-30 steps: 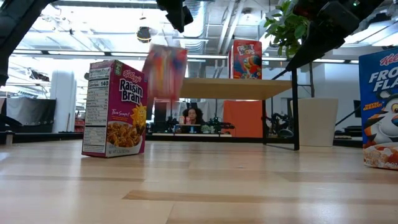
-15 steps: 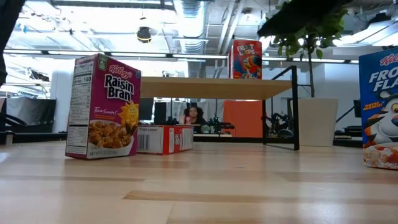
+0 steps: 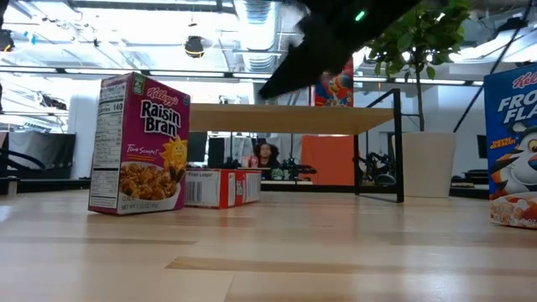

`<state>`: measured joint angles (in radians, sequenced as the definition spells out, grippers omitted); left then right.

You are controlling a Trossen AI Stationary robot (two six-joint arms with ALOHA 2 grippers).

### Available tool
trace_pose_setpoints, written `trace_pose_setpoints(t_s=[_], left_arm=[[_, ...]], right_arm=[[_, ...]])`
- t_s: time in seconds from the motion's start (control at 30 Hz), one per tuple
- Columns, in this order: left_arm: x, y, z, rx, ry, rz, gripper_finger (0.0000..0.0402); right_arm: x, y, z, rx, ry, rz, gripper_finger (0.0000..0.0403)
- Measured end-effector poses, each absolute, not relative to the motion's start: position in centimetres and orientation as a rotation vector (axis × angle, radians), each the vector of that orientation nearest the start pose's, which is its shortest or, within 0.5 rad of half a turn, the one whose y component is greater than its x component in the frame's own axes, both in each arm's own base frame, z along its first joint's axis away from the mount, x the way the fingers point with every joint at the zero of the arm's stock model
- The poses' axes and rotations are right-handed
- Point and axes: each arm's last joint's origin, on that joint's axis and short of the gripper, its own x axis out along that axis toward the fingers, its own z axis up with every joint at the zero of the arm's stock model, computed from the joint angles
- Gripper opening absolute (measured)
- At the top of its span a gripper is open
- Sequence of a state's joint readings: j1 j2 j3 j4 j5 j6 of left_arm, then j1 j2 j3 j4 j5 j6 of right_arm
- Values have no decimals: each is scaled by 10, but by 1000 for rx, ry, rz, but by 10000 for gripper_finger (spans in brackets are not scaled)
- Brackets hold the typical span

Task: Stack cereal on shelf
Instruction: Put the red cereal box on the shelf aligned with the other red cereal boxes

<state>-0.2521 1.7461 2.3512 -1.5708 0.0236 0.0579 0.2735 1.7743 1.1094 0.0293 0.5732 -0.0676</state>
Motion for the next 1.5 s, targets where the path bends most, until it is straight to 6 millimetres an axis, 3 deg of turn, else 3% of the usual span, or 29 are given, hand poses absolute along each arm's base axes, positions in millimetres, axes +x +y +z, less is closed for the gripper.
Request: trace_pose_setpoints(t_s=[0.2, 0.4, 0.7, 1.0, 1.5], left_arm=[[268, -99, 474, 250, 934, -269, 40], [258, -115, 477, 293, 905, -217, 4], [250, -131, 478, 295, 885, -178, 1], [242, -145, 478, 304, 861, -151, 0], [238, -152, 478, 318, 842, -119, 0]], right_arm=[[391, 96, 162, -341, 543, -259, 80], [396, 91, 150, -336, 563, -247, 11], [394, 81, 144, -263, 627, -236, 48], [399, 80, 123, -247, 659, -201, 14], [385, 110, 119, -276, 717, -187, 30]])
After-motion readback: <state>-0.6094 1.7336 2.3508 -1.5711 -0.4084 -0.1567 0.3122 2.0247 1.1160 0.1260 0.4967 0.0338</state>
